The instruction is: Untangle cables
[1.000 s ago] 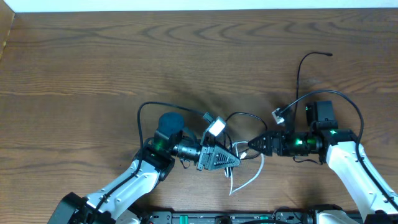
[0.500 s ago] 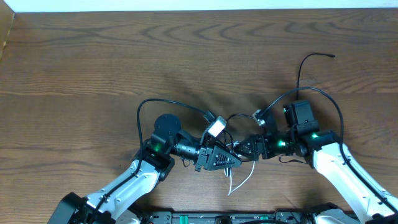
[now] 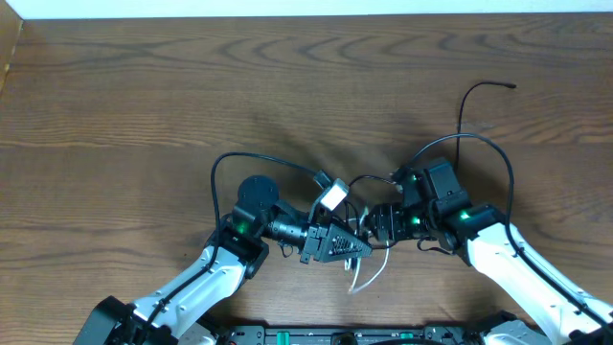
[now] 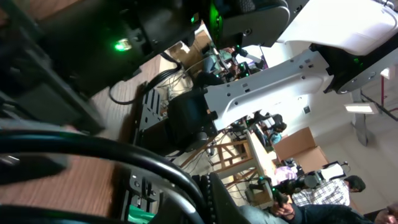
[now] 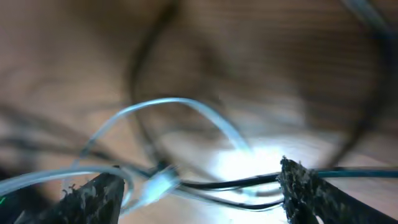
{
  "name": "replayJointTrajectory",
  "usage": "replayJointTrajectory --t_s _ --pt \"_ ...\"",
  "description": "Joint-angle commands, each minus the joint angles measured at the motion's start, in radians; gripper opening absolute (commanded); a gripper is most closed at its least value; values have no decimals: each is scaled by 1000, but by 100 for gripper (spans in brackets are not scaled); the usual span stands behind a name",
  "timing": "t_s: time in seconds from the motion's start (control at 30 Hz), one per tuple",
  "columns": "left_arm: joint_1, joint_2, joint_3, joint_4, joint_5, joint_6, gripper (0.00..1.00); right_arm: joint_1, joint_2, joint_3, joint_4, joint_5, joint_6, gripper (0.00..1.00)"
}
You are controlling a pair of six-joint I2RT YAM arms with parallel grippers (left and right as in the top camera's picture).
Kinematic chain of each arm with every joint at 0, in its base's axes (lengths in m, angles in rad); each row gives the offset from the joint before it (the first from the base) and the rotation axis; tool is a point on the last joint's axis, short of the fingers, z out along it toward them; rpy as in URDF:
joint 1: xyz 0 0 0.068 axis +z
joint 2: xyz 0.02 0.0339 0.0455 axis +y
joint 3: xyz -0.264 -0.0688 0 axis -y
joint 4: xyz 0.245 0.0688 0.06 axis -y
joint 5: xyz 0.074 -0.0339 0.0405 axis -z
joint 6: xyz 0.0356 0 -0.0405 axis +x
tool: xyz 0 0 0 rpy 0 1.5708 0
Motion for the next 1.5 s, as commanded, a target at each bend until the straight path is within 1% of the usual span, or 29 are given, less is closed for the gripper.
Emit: replayJointTrajectory --t_s 0.0,0.1,0.23,0.27,0.53,0.63,0.7,0.87,0.97,1.0,1.1,1.2,1.27,1.33,1.43,1.47 --pt "5 -2 11 8 22 -11 8 4 37 7 -16 216 124 77" --pt "5 -2 11 24 41 -19 7 3 74 7 -23 233 134 77" --pt "5 -2 11 105 66 -74 8 4 123 7 -19 232 157 88" --pt "5 -2 11 121 66 -88 8 4 134 7 -16 231 159 89" --pt "5 -2 11 135 66 -88 8 3 143 7 -14 231 159 95" --pt "5 -2 11 134 66 -76 8 3 143 7 -4 205 158 99" --pt "5 -2 11 134 66 -54 8 3 143 7 7 169 153 99" --pt "27 -2 11 133 66 -50 8 -12 126 10 16 62 72 98" --pt "49 -2 11 112 66 -49 8 -43 81 18 10 -43 -13 89" --pt "58 -2 11 104 67 -43 7 -58 55 23 -1 -74 -46 89" --pt "94 -1 11 76 68 -34 8 -90 -23 26 -37 -81 -90 90" --pt "135 -1 11 74 65 -26 7 -125 -103 25 -83 -21 -97 95" --pt "170 -1 11 73 53 19 8 -142 -133 25 -100 37 -96 99" --pt "211 -1 11 64 17 72 8 -153 -148 25 -112 101 -92 99" --pt "274 -1 11 3 -110 128 8 -154 -138 23 -113 165 -53 99" --pt "313 -1 11 -54 -208 159 7 -154 -129 20 -113 185 -32 99"
